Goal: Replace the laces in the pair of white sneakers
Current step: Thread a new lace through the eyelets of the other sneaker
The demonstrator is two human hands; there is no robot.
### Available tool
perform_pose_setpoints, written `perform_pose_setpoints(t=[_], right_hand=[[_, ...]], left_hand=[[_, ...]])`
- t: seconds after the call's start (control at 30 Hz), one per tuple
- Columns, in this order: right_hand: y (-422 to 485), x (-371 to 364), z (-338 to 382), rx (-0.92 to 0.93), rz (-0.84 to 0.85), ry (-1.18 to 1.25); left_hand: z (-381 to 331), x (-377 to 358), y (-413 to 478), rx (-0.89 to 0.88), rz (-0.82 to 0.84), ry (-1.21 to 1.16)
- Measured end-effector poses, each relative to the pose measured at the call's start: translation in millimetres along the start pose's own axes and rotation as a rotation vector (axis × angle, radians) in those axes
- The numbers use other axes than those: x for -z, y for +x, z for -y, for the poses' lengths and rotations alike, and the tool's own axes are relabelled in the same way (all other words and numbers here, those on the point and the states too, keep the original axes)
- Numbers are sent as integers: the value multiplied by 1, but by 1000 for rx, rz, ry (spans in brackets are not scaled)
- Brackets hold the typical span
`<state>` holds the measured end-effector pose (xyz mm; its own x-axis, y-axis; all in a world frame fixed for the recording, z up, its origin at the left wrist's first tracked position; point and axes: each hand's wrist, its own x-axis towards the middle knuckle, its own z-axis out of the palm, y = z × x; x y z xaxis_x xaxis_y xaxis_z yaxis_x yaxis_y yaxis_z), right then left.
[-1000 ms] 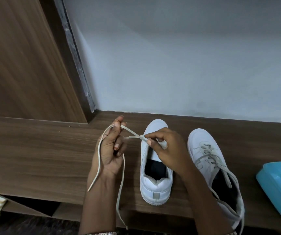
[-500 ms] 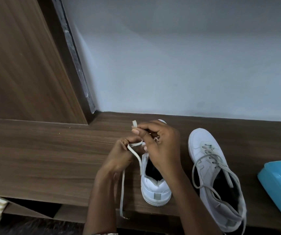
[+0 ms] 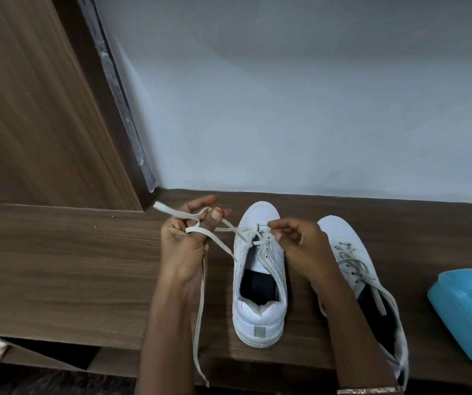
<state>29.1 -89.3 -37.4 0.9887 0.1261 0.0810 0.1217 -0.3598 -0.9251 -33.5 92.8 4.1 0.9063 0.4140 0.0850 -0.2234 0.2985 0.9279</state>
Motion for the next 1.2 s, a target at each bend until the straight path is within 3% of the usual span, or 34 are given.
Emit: perform_pose_setpoints(t=[0.17, 0.4, 0.57, 0.73, 0.97, 1.2], right_hand=[[0, 0, 2, 4, 74, -19], [-8, -31, 15, 316, 103, -159], [-6, -41, 12, 393, -59, -174], [-5, -40, 15, 353, -83, -91], [-4, -19, 24, 97, 105, 24], [-6, 5, 20, 46, 279, -292]], left_hand=[[6, -5, 0, 46, -34, -151], [4, -14, -4, 88, -9, -163], [5, 2, -3, 60, 63, 158], [17, 16, -2, 179, 249, 357], [8, 9, -3, 68, 194, 347], [-6, 4, -6, 37, 247, 204]])
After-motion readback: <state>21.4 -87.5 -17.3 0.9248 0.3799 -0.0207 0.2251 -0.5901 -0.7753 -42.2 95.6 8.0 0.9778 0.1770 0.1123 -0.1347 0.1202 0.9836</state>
